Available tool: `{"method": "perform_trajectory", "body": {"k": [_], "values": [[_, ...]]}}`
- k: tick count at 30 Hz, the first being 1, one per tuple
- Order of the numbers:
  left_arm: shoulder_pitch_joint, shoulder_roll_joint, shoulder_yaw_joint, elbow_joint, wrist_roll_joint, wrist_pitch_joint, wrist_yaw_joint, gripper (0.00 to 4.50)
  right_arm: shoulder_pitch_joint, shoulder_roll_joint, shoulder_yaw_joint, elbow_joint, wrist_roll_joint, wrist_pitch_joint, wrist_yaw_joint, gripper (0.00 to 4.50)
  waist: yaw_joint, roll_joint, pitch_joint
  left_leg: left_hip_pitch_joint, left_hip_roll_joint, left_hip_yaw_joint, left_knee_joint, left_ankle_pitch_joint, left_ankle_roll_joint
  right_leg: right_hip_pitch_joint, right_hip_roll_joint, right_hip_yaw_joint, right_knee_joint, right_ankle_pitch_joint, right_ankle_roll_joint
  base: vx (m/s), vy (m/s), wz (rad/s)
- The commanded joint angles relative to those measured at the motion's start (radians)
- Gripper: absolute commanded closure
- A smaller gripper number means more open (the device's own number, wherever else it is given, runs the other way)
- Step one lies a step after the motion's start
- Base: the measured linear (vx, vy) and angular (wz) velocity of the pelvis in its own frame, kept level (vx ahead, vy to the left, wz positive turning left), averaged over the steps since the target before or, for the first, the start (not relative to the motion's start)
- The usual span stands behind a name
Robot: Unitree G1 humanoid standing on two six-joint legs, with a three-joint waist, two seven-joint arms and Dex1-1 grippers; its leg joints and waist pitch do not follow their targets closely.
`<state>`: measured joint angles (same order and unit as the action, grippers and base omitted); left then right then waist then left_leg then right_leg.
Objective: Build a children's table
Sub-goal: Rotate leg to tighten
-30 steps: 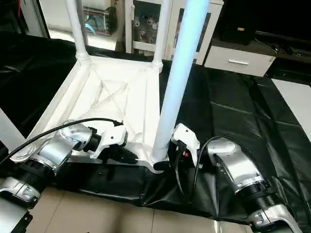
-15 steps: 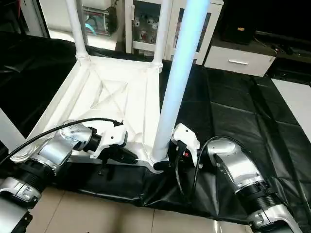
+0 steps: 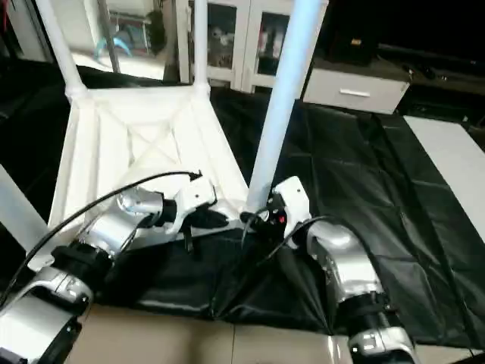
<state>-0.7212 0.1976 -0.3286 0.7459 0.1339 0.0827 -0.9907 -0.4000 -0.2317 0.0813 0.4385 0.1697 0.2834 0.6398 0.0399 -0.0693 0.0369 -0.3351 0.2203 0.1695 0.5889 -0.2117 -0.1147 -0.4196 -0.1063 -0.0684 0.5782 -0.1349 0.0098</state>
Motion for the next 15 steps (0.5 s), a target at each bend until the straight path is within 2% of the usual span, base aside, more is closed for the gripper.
{"method": "perform_trajectory", "body": {"k": [1, 3, 4, 7, 8, 11, 13, 14, 15], "values": [[-0.006, -0.071, -0.04, 0.039, 0.021, 0.017, 0.057, 4.5, -0.043, 0.045, 0.017, -0.001, -0.018, -0.008, -0.069, 1.81, 0.002, 0.0, -0.053, -0.016, 0.0, 0.01, -0.082, -0.256, 0.024, 0.049, -0.023, 0.025, -0.063, -0.358, -0.174, 0.0, 0.0, 0.0], [-0.027, -0.117, -0.01, 0.071, 0.027, 0.051, 0.198, 4.5, -0.051, 0.092, -0.006, 0.039, -0.058, -0.042, -0.237, 1.81, 0.0, 0.002, -0.051, -0.011, 0.0, 0.011, -0.083, -0.27, 0.013, 0.043, -0.023, 0.026, -0.068, -0.396, -0.166, 0.0, 0.0, 0.0], [-0.037, -0.14, 0.005, 0.087, 0.031, 0.059, 0.274, 4.5, -0.049, 0.126, -0.02, 0.049, -0.069, -0.053, -0.315, 1.81, -0.002, -0.003, -0.051, -0.012, -0.003, 0.011, -0.081, -0.275, 0.007, 0.041, -0.023, 0.025, -0.07, -0.429, -0.151, 0.0, 0.0, 0.0], [-0.051, -0.164, 0.02, 0.113, 0.045, 0.053, 0.364, 4.5, -0.04, 0.183, -0.031, 0.048, -0.087, -0.068, -0.405, 1.82, -0.002, -0.003, -0.052, -0.013, -0.004, 0.009, -0.083, -0.272, 0.008, 0.041, -0.023, 0.024, -0.075, -0.447, -0.129, 0.0, 0.0, 0.0], [-0.056, -0.166, 0.021, 0.123, 0.055, 0.046, 0.391, 4.5, -0.035, 0.205, -0.031, 0.042, -0.097, -0.077, -0.435, 1.82, -0.001, 0.001, -0.055, -0.016, -0.004, 0.007, -0.084, -0.253, 0.013, 0.042, -0.023, 0.026, -0.071, -0.401, -0.13, 0.0, 0.0, 0.0], [-0.066, -0.17, 0.021, 0.143, 0.076, 0.028, 0.44, 4.5, -0.035, 0.239, -0.015, 0.036, -0.122, -0.09, -0.47, 1.82, 0.0, -0.001, -0.059, -0.02, -0.005, 0.01, -0.081, -0.197, 0.02, 0.046, -0.02, 0.027, -0.059, -0.298, -0.149, 0.0, 0.0, 0.0], [-0.073, -0.169, 0.015, 0.153, 0.09, 0.014, 0.456, 4.5, -0.049, 0.249, -0.001, 0.051, -0.127, -0.115, -0.46, 1.82, 0.002, -0.001, -0.062, -0.019, -0.005, 0.014, -0.076, -0.15, 0.039, 0.048, -0.018, 0.028, -0.048, -0.204, -0.178, 0.0, 0.0, 0.0], [-0.074, -0.168, 0.015, 0.158, 0.093, 0.009, 0.461, 4.5, -0.059, 0.256, 0.001, 0.061, -0.114, -0.125, -0.434, 1.82, 0.002, -0.002, -0.065, -0.023, -0.006, 0.015, -0.072, -0.123, 0.051, 0.052, -0.019, 0.029, -0.041, -0.163, -0.193, 0.0, 0.0, 0.0], [-0.075, -0.165, 0.008, 0.166, 0.101, -0.002, 0.463, 4.5, -0.066, 0.261, 0.012, 0.066, -0.104, -0.134, -0.396, 1.82, 0.003, -0.002, -0.065, -0.024, -0.007, 0.016, -0.071, -0.109, 0.057, 0.053, -0.018, 0.029, -0.039, -0.144, -0.199, 0.0, 0.0, 0.0]]}}
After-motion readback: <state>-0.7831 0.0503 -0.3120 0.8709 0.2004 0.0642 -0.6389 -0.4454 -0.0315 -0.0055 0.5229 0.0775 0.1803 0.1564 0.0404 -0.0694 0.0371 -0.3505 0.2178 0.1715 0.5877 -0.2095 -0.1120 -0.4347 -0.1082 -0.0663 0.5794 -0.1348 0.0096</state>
